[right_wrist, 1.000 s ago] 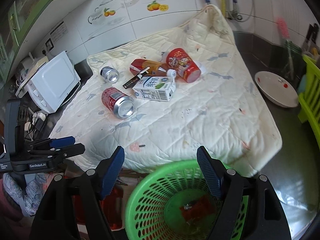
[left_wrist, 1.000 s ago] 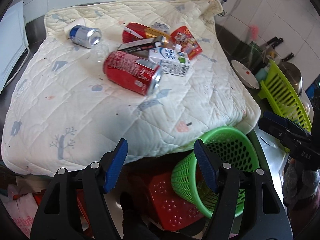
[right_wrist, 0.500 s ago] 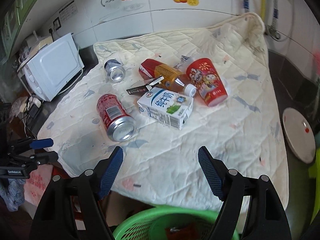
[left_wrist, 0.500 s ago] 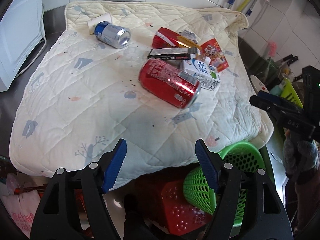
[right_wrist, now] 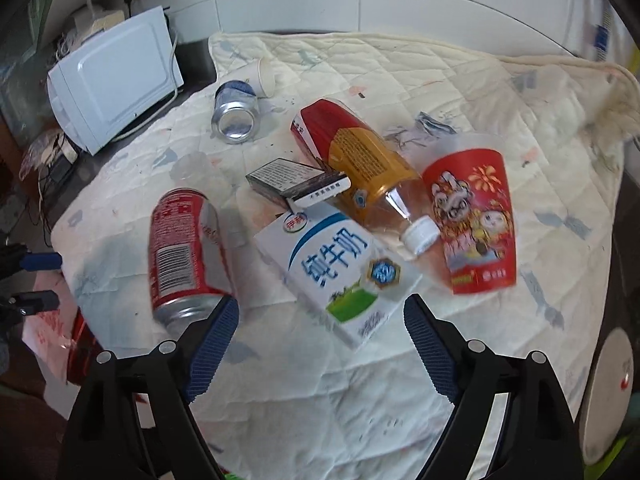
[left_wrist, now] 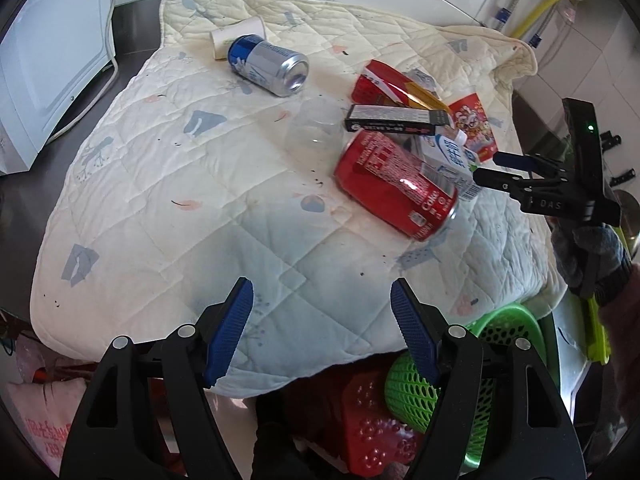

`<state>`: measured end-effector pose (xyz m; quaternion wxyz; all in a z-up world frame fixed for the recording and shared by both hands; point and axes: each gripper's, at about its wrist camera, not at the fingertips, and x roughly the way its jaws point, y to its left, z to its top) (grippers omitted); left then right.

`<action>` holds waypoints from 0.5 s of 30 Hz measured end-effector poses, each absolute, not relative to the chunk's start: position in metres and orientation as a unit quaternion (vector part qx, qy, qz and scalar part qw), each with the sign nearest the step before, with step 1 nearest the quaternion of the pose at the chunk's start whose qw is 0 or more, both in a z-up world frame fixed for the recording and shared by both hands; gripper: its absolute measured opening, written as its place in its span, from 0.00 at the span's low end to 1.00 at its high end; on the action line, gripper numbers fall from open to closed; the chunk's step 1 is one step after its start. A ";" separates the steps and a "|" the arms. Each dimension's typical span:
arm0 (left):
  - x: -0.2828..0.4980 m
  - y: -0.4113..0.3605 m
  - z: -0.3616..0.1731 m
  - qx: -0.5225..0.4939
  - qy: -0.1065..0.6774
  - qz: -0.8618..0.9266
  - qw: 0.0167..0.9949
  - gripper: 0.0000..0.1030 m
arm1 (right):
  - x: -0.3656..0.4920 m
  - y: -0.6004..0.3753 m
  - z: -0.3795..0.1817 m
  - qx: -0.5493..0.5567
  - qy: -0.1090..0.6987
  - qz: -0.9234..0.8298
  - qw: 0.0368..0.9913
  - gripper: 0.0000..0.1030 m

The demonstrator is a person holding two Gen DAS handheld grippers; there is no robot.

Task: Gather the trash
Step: 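Grasp the red Coke can with the left tool while the right tool grasps the milk carton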

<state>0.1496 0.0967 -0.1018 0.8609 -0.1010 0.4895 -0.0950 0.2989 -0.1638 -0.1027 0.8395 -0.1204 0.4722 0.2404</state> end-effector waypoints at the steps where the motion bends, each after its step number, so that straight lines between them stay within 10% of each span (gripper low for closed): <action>1: 0.151 0.098 -0.103 -0.102 0.490 -0.092 0.861 0.69 | 0.306 -0.162 -0.106 -0.122 0.476 0.248 0.835 0.80; 15: 0.164 0.126 -0.116 -0.120 0.506 -0.055 0.852 0.69 | 0.364 -0.145 -0.139 -0.154 0.515 0.313 0.783 0.82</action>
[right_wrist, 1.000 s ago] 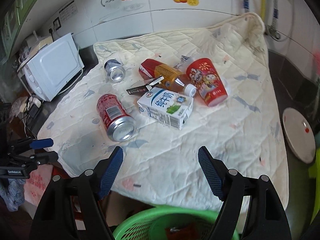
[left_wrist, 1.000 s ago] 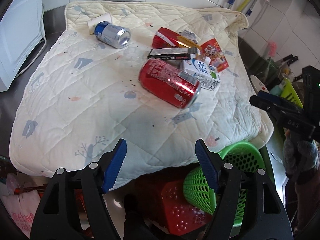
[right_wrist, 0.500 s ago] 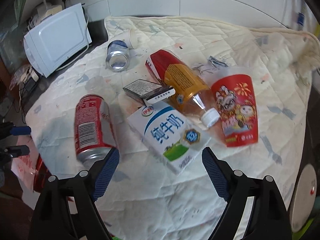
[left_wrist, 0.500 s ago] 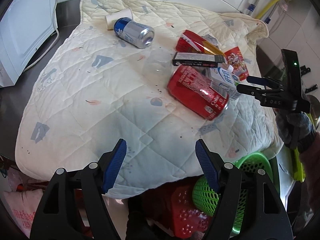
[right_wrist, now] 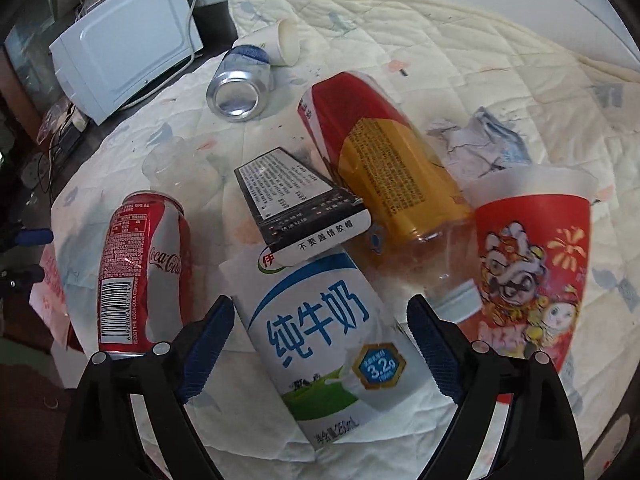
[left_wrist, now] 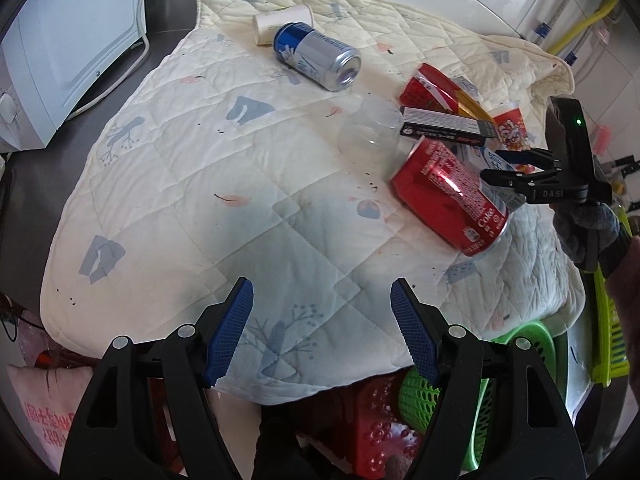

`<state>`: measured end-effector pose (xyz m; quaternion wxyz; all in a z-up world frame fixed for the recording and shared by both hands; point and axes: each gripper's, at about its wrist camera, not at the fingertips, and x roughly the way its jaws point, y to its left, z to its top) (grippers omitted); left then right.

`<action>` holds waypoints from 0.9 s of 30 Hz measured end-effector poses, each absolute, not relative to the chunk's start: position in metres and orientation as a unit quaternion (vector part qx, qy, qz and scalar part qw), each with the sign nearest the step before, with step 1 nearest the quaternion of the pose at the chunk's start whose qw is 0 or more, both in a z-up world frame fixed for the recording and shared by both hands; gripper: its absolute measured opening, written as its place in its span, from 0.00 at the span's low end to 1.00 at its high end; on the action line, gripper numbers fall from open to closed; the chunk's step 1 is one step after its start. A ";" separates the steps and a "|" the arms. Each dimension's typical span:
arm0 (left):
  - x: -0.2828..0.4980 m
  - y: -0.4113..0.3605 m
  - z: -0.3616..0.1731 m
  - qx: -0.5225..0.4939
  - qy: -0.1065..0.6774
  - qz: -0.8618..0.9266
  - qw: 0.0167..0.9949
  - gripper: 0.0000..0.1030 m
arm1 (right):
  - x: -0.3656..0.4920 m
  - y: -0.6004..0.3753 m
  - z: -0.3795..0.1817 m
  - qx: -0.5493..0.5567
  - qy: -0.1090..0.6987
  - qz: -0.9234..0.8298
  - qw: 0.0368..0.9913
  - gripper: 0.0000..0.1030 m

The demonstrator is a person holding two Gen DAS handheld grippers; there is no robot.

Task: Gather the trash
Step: 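Grasp the red Coke can with the left tool while the right tool grasps the milk carton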

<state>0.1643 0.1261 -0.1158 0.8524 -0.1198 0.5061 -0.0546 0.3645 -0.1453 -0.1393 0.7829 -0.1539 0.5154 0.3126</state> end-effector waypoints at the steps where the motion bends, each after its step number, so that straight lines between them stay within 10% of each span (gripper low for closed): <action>1: 0.165 0.127 -0.116 -0.121 0.507 -0.054 0.852 0.69 | 0.365 -0.144 -0.142 -0.158 0.518 0.314 0.779 0.82; 27: 0.238 0.056 -0.102 -0.248 0.532 -0.084 0.805 0.73 | 0.292 -0.179 -0.122 -0.077 0.513 0.222 0.826 0.65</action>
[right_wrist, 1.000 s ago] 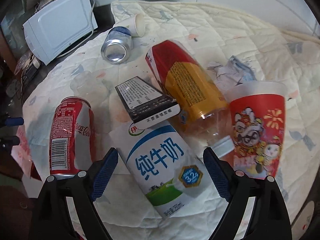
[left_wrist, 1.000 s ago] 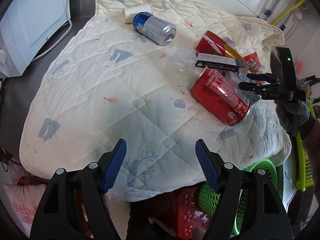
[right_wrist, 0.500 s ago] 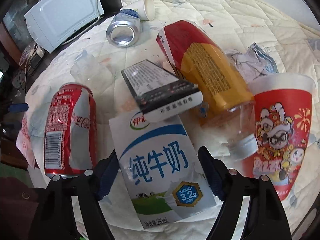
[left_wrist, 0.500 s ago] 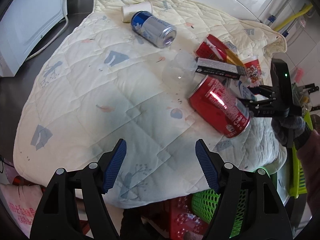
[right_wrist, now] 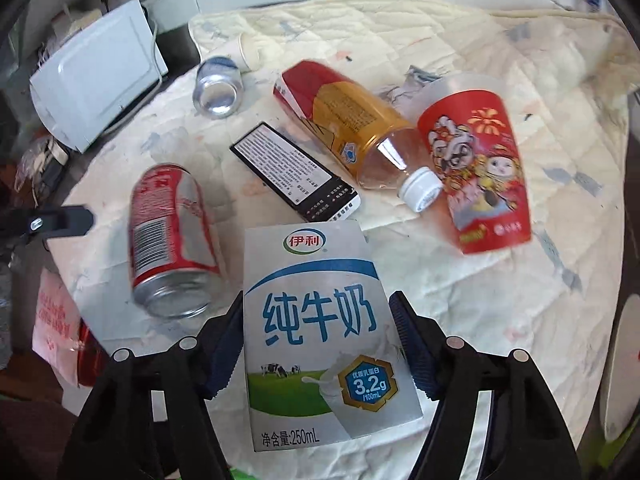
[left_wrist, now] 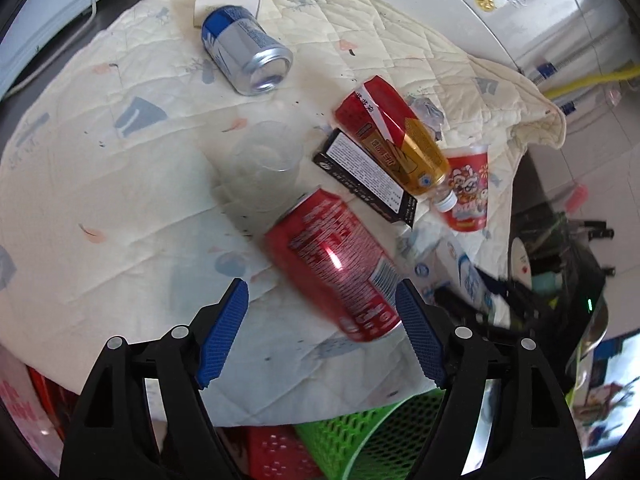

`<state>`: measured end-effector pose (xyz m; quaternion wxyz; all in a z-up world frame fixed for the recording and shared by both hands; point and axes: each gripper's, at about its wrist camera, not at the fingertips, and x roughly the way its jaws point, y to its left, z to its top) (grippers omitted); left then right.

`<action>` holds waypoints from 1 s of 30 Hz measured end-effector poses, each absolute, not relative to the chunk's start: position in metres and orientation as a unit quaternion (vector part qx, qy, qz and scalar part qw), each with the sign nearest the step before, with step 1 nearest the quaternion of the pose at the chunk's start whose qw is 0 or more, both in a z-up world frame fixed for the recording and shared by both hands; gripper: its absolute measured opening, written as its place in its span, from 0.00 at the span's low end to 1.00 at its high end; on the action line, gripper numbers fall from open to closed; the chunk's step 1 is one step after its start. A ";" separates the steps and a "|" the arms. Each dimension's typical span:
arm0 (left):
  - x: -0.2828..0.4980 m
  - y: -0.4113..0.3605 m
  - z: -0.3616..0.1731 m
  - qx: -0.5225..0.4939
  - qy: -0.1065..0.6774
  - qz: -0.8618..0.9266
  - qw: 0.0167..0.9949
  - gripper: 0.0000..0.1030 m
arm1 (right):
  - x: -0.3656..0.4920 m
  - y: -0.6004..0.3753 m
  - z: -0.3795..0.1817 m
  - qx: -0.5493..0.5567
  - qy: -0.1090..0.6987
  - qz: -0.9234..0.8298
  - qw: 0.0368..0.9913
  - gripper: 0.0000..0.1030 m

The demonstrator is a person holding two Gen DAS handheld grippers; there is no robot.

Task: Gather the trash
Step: 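Grasp the red Coke can with the left tool while the right tool grasps the milk carton, then carry the Coke can and milk carton to the green basket and release both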

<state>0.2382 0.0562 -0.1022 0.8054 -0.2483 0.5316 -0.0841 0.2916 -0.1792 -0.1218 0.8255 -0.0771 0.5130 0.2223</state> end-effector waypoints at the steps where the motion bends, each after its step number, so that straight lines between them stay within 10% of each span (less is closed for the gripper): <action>1: 0.242 0.053 -0.104 -0.259 0.535 -0.079 0.801 0.73 | 0.287 -0.182 -0.119 -0.072 0.509 0.218 0.829 0.65; 30: 0.273 0.002 -0.142 -0.291 0.565 -0.070 0.769 0.72 | 0.158 -0.238 -0.103 0.055 0.482 0.133 0.864 0.65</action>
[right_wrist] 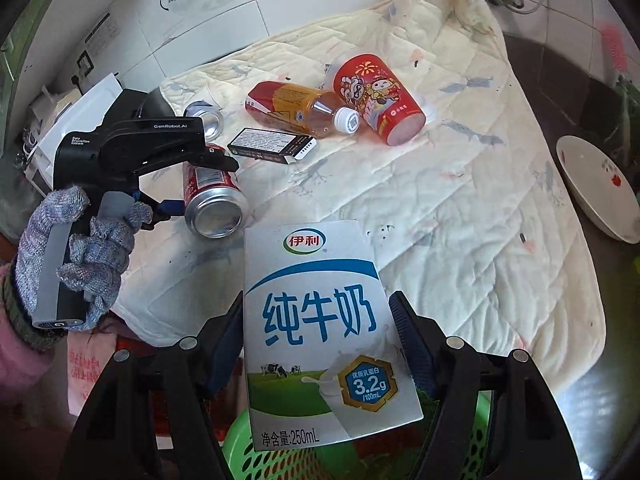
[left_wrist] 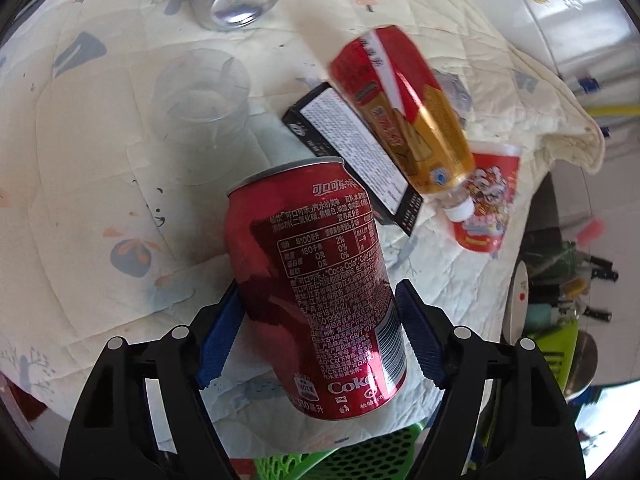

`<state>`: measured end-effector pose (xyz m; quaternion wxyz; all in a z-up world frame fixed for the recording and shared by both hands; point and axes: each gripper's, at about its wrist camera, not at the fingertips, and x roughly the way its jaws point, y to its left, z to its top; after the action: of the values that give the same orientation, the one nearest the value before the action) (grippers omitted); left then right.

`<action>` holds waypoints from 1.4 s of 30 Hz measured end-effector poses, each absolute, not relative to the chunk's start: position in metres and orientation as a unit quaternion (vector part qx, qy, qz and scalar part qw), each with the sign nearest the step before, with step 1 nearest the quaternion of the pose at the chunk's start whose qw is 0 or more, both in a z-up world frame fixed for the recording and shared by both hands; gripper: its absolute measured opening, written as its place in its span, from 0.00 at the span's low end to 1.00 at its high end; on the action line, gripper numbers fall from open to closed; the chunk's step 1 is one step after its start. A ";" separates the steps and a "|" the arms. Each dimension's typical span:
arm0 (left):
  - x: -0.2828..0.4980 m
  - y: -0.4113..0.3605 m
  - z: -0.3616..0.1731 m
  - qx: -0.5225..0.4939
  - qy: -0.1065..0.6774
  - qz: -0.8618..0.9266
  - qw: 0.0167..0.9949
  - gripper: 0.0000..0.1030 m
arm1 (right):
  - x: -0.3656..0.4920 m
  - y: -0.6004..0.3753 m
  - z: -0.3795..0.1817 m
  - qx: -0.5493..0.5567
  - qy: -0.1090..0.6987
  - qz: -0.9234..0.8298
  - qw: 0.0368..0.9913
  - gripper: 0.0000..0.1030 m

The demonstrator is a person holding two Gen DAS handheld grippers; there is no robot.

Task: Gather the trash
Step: 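Carry the Coke can and milk carton to the green basket and release both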

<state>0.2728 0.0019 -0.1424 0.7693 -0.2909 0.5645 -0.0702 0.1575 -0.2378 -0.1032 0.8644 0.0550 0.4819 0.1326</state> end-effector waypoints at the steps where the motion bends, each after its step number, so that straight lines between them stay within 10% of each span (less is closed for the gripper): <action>1: 0.271 0.000 -0.139 -0.281 0.560 -0.075 0.775 0.72 | 0.153 -0.238 -0.102 0.060 0.480 0.130 0.866 0.65; 42: 0.070 -0.114 -0.074 -0.024 0.482 -0.331 0.811 0.72 | -0.017 -0.302 -0.092 0.088 0.449 -0.011 0.889 0.75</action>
<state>0.0705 -0.1140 -0.0737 0.8113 -0.0239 0.4815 -0.3307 -0.0167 -0.3022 -0.0915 0.8889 0.0882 0.4495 -0.0111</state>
